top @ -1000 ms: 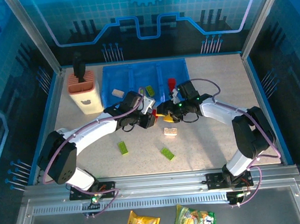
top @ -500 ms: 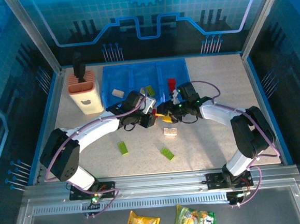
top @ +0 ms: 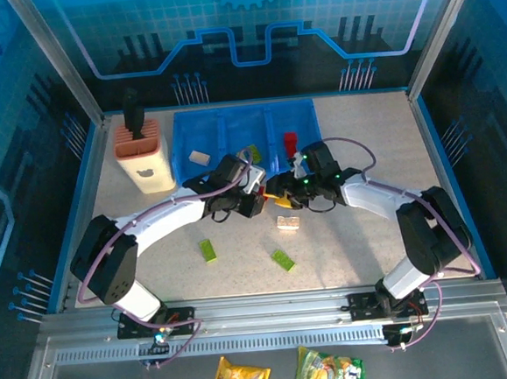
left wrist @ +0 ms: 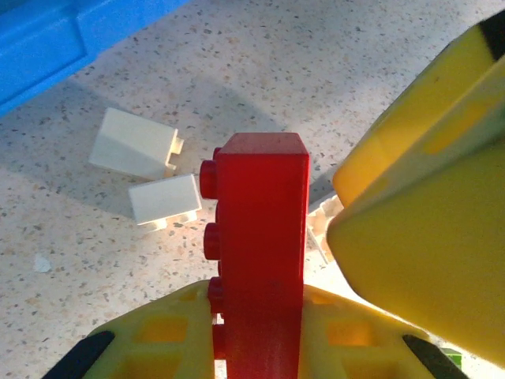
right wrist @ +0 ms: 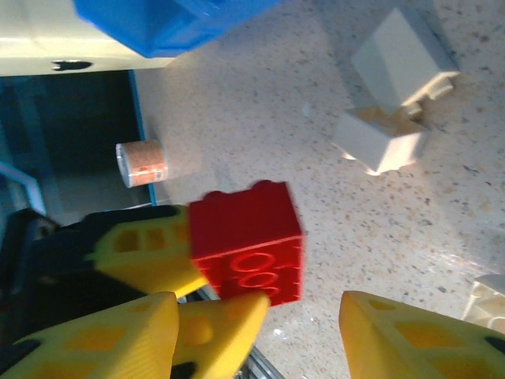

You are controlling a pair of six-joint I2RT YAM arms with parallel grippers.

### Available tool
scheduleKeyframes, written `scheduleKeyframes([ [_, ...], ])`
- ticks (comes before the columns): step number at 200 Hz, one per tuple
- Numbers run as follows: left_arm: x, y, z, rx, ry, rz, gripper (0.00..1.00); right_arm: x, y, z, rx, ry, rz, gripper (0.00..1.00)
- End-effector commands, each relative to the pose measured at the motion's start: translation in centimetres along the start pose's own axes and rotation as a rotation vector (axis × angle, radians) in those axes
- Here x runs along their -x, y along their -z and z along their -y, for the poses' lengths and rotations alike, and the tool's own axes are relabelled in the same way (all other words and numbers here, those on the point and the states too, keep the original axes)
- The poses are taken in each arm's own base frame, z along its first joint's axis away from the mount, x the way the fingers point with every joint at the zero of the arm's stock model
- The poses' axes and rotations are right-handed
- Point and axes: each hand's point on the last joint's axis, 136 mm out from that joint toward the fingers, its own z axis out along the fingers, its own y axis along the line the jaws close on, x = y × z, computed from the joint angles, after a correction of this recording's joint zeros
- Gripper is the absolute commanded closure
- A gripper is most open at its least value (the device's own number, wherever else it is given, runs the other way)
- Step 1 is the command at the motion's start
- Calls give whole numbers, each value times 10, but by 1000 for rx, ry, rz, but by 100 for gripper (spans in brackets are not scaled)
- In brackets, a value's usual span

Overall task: Sort the legos into containers by color
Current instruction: Place the lego in the container.

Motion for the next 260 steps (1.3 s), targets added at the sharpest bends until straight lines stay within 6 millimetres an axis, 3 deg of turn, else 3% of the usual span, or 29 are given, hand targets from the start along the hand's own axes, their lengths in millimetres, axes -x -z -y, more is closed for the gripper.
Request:
scheduleKeyframes([
  [1, 0, 2, 10, -38, -34, -4, 80, 1, 5, -21, 88, 53, 31, 41],
  [29, 2, 3, 12, -47, -36, 1, 80, -2, 3, -19, 94, 45, 25, 38],
  [67, 6, 8, 20, -87, -43, 25, 80, -7, -11, 1, 16, 21, -12, 41],
  [75, 7, 10, 22, -97, -44, 33, 80, -7, -13, 2, 10, 22, -12, 41],
  [77, 7, 10, 23, -100, -45, 33, 80, -2, -12, -6, 24, 34, -2, 41],
  [111, 7, 11, 25, -113, -46, 40, 79, 1, -15, -12, 34, 38, 5, 54],
  [130, 5, 12, 22, -101, -43, 37, 74, 2, -14, -11, 30, 39, 10, 60],
  [155, 4, 16, 18, -71, -33, 46, 54, 7, -11, -7, 3, 42, 27, 63],
  [180, 0, 25, 9, -29, 4, 43, 44, 22, 0, 1, -71, 71, 66, 64],
  [212, -15, 38, -15, 78, 120, 26, 42, 53, 25, 18, -294, 162, 138, 64],
  [260, -68, 58, -61, 274, 412, -66, 42, 115, 61, 39, -632, 295, 243, 64],
])
